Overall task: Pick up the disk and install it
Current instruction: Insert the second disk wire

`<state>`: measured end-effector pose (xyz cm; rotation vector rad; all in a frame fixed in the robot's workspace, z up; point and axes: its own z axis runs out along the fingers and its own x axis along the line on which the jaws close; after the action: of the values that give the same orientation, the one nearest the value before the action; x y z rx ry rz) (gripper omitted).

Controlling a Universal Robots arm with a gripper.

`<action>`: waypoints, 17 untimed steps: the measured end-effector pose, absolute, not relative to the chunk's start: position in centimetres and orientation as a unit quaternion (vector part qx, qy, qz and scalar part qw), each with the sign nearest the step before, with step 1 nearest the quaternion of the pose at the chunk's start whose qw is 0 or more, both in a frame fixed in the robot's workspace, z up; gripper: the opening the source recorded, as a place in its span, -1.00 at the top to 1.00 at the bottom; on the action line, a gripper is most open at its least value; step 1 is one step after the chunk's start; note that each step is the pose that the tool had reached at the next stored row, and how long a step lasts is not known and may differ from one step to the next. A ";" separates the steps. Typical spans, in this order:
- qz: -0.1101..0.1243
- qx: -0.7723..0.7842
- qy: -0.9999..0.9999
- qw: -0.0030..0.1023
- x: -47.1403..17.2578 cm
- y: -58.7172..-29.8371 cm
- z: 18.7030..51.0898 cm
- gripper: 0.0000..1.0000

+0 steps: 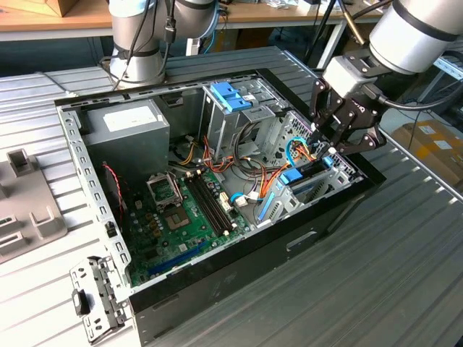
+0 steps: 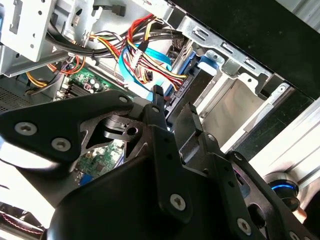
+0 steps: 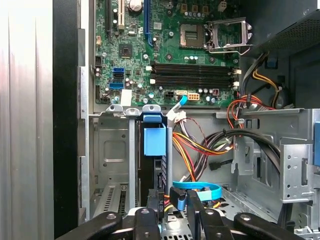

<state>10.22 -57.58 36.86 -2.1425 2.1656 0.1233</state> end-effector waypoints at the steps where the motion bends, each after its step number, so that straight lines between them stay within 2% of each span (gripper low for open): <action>1: 0.040 -0.702 0.710 0.046 10.2 -57.6 36.9 0.28; 6: 0.040 -0.702 0.710 0.046 10.2 -57.6 36.8 0.30; 7: 0.040 -0.702 0.710 0.046 10.2 -57.6 36.8 0.44; 8: 0.040 -0.702 0.710 0.046 10.2 -57.6 36.8 0.44; 10: 0.040 -0.702 0.710 0.046 10.2 -57.6 36.8 0.68; 17: 0.040 -0.702 0.710 0.046 10.2 -57.6 36.8 0.68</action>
<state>10.22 -57.58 36.84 -2.1424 2.1655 0.1235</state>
